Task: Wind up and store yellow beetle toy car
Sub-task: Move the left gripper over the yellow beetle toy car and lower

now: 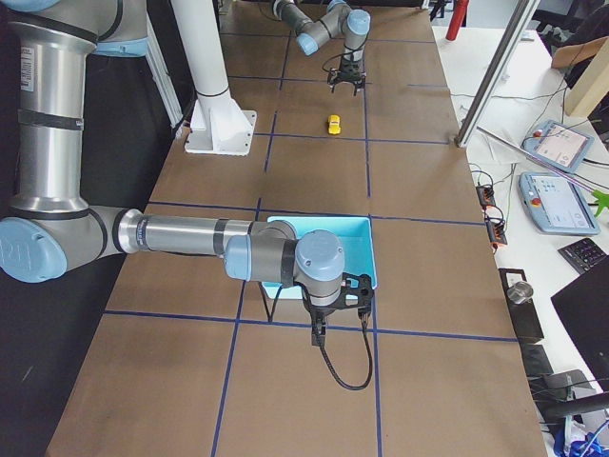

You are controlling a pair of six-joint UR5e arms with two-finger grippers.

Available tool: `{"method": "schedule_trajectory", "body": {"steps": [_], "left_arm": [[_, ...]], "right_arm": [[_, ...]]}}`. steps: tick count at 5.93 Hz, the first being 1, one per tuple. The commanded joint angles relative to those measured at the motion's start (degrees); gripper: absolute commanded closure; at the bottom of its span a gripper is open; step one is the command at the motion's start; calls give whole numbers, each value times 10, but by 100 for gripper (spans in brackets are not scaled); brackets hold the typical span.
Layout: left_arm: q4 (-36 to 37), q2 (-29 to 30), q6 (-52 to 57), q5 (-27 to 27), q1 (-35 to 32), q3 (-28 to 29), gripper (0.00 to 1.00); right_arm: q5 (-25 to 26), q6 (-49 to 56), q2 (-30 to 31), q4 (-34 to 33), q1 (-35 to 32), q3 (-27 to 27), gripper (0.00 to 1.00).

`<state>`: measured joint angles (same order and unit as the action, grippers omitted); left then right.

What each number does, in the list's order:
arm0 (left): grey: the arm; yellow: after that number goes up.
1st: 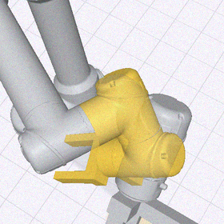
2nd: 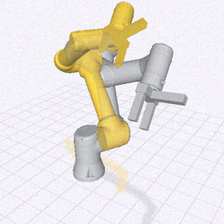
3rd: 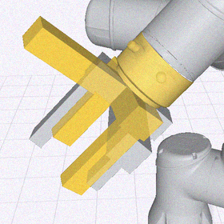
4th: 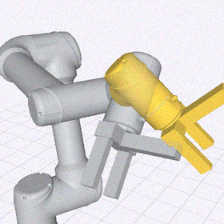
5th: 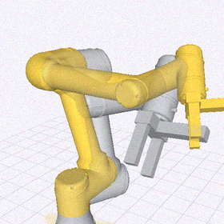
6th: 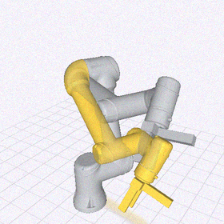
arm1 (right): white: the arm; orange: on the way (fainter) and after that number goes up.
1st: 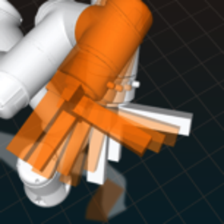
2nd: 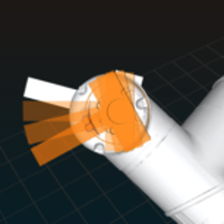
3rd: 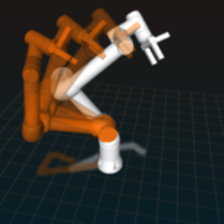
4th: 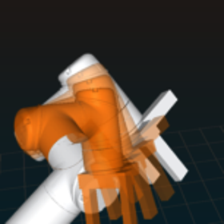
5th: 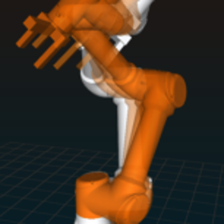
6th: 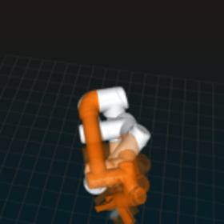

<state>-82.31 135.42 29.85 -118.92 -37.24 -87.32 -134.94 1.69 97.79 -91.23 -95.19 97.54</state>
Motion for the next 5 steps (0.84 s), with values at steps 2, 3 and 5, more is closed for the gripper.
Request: {"method": "schedule_trajectory", "body": {"steps": [2,3,5], "left_arm": [[-45,19,-20,16,10,57,0],[-48,20,-21,16,10,62,0],[-57,19,-41,18,19,64,0]], "right_arm": [[-1,-2,6,0,0,-1,0],[-2,0,8,0,-1,-1,0],[0,3,7,0,-1,-1,0]]}}
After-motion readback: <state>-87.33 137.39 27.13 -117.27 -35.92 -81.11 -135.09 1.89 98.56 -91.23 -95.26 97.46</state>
